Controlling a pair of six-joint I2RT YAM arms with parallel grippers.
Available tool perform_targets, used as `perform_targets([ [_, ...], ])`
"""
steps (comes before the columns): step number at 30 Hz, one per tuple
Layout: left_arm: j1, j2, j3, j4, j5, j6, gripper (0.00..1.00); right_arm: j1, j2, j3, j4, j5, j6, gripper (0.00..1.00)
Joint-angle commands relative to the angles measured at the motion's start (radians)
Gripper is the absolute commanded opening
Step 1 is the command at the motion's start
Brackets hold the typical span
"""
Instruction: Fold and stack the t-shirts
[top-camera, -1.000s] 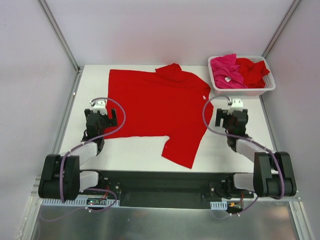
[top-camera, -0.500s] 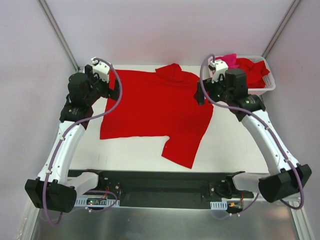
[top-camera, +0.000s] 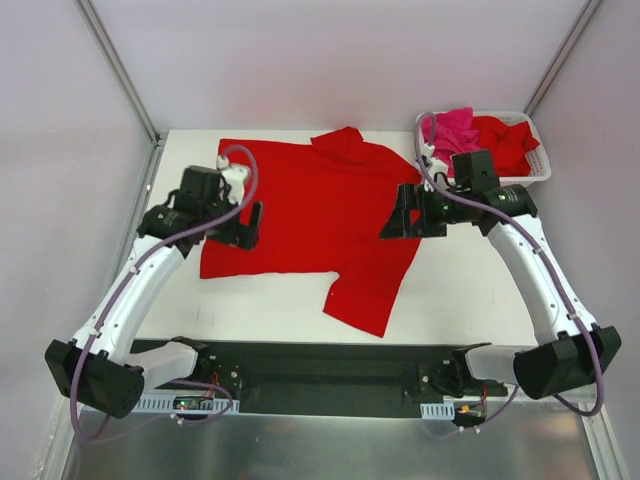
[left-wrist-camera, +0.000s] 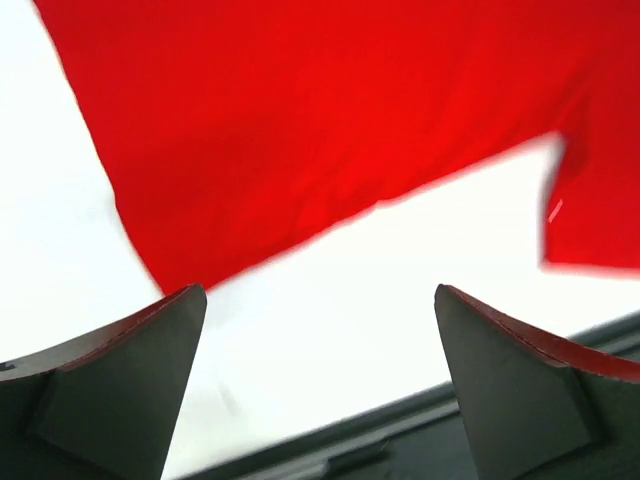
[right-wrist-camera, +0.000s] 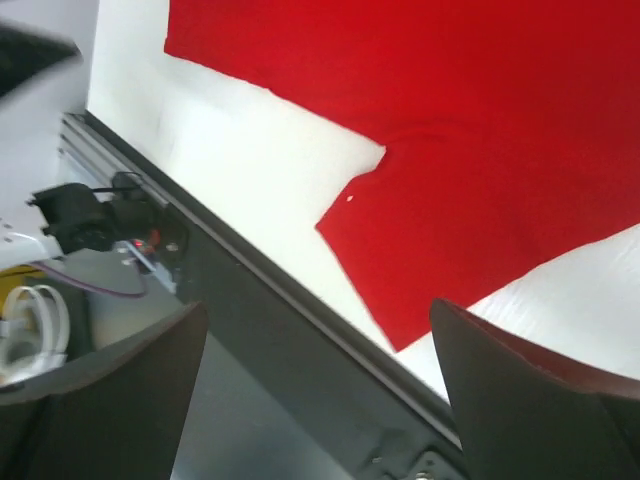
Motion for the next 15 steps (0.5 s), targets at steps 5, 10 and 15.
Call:
perform_targets([
  [5, -0.116, -0.026, -0.098, -0.283, 0.045, 0.152, 0.99, 0.359, 0.173, 0.049, -0.355, 0.466, -0.142, 0.96],
  [10, -0.113, 0.114, -0.054, -0.332, 0.043, -0.015, 0.99, 0.444, 0.17, -0.17, -0.223, 0.492, -0.051, 0.96],
  [15, -0.084, 0.171, -0.034, -0.35, -0.111, -0.106, 0.99, 0.59, 0.169, -0.254, -0.152, 0.539, -0.04, 0.96],
])
